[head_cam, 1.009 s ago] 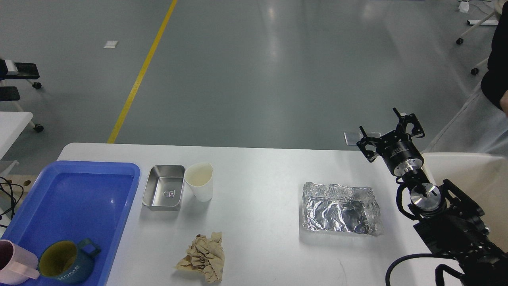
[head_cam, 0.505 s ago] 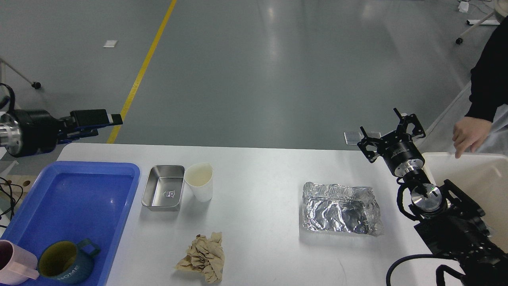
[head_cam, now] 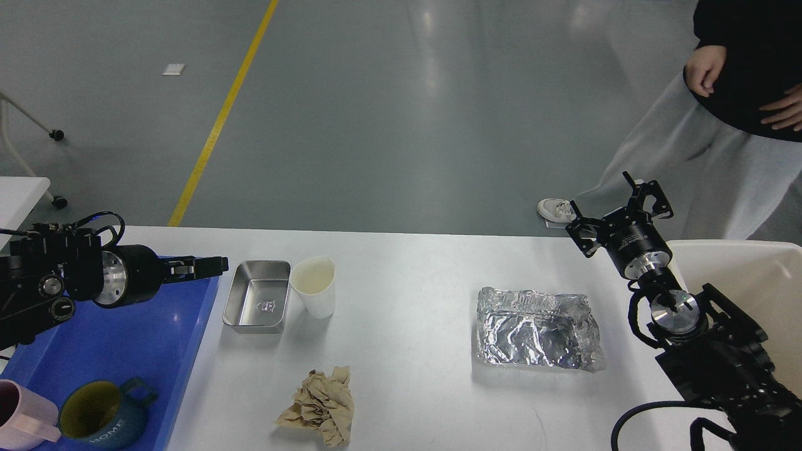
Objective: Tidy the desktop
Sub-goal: 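Reach the left gripper to the steel tin and grasp its rim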
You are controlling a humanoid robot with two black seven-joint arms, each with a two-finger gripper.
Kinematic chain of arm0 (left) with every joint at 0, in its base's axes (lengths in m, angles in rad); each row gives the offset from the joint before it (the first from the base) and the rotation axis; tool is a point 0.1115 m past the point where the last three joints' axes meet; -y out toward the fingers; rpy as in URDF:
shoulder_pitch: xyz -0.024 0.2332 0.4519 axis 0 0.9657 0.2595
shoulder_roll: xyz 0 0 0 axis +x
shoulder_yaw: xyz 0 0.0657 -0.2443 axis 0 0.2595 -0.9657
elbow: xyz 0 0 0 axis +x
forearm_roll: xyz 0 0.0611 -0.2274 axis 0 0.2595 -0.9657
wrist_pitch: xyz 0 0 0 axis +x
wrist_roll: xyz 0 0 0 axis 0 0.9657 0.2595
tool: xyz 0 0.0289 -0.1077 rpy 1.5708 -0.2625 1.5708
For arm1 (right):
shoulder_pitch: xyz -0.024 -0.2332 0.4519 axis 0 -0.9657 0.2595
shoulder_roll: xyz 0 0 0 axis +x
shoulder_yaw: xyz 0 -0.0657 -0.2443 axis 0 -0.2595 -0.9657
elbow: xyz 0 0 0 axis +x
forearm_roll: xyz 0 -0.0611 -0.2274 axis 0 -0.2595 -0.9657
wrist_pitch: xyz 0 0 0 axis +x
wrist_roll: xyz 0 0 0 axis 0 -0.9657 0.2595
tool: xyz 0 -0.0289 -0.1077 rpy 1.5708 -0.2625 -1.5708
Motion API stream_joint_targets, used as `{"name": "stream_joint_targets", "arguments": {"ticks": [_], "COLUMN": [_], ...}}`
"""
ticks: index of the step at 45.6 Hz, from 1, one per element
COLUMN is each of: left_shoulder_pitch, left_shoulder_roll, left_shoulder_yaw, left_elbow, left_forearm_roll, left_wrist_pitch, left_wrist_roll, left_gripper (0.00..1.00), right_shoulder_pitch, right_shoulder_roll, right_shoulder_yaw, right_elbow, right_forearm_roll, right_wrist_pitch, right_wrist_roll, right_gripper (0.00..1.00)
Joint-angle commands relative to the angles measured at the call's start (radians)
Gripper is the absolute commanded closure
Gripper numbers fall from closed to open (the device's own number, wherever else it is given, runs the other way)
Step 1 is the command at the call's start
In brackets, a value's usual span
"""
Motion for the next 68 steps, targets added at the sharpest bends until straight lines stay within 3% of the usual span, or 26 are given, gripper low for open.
{"name": "stream_joint_targets", "arguments": {"ticks": [1, 15, 68], "left_shoulder_pitch": [0.004, 0.033, 0.122], "left_shoulder_roll": [-0.007, -0.078, -0.42], "left_shoulder_yaw": [0.024, 0.054, 0.054], "left_elbow": [0.051, 0.133, 0.498], "left_forearm_roll": [0.025, 0.039, 0.019], "left_wrist_pitch": [0.011, 0.092, 0.129], "left_wrist_roll": [0.007, 0.007, -0.015], "left_gripper": [0.23, 0.25, 0.32], "right_shoulder_pitch": [0.0, -0.002, -0.023], "right_shoulder_roll": [-0.001, -0.001, -0.018], "right_shoulder_yaw": [0.0, 0.0, 0.0], "right_elbow": [0.0, 0.0, 0.003], "right_forearm_roll": [0.0, -0.001, 0.0], "right_wrist_pitch": [0.002, 0.002, 0.005], "right_wrist_roll": [0.0, 0.0, -0.001], "right_gripper": [0.0, 0.0, 0.0]}}
